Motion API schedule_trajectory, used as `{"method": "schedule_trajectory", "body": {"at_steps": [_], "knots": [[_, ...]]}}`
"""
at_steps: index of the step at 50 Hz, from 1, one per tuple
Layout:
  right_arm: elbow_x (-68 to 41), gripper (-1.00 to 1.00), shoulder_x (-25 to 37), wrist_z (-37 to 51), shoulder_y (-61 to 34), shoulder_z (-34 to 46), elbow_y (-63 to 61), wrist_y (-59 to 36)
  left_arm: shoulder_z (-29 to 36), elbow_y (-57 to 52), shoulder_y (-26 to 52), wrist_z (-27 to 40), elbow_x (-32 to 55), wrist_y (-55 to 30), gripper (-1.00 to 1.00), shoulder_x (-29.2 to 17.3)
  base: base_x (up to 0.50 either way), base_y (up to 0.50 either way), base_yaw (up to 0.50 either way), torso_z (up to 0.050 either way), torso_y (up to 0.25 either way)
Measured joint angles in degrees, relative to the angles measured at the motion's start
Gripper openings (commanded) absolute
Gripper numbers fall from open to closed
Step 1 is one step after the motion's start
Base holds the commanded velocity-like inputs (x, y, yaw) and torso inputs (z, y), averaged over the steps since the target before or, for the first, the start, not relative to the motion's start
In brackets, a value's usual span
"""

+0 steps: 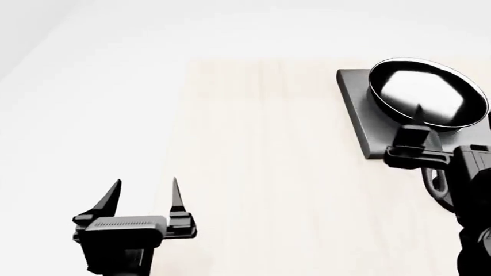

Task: Turn on the stove and put the frying pan on it.

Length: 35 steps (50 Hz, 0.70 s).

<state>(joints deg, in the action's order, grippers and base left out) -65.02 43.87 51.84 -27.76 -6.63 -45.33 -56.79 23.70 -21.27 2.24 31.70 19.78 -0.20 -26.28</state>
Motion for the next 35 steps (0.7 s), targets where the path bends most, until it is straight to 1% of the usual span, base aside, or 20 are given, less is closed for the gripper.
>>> {"method": "schedule_trajectory", "body": {"at_steps": [16, 27, 35], "knots": [[-2.77, 1.0, 0.2, 3.77, -3.35, 1.0, -6.82, -0.71, -0.96, -9.12, -1.03, 2.22, 0.28, -2.56, 1.0, -2.51, 0.0, 0.0, 0.0, 0.0, 0.0], [-7.42, 1.0, 0.64, 7.46, -6.51, 1.48, -10.21, -1.44, -1.47, -14.18, -1.49, 3.44, 0.58, -3.99, 1.0, -3.78, 0.0, 0.0, 0.0, 0.0, 0.0], [-13.05, 1.0, 1.94, 12.39, -10.67, 2.87, -12.35, -2.21, -1.86, -17.06, -1.77, 4.2, 0.76, -4.72, 1.0, -4.53, 0.0, 0.0, 0.0, 0.0, 0.0]]}}
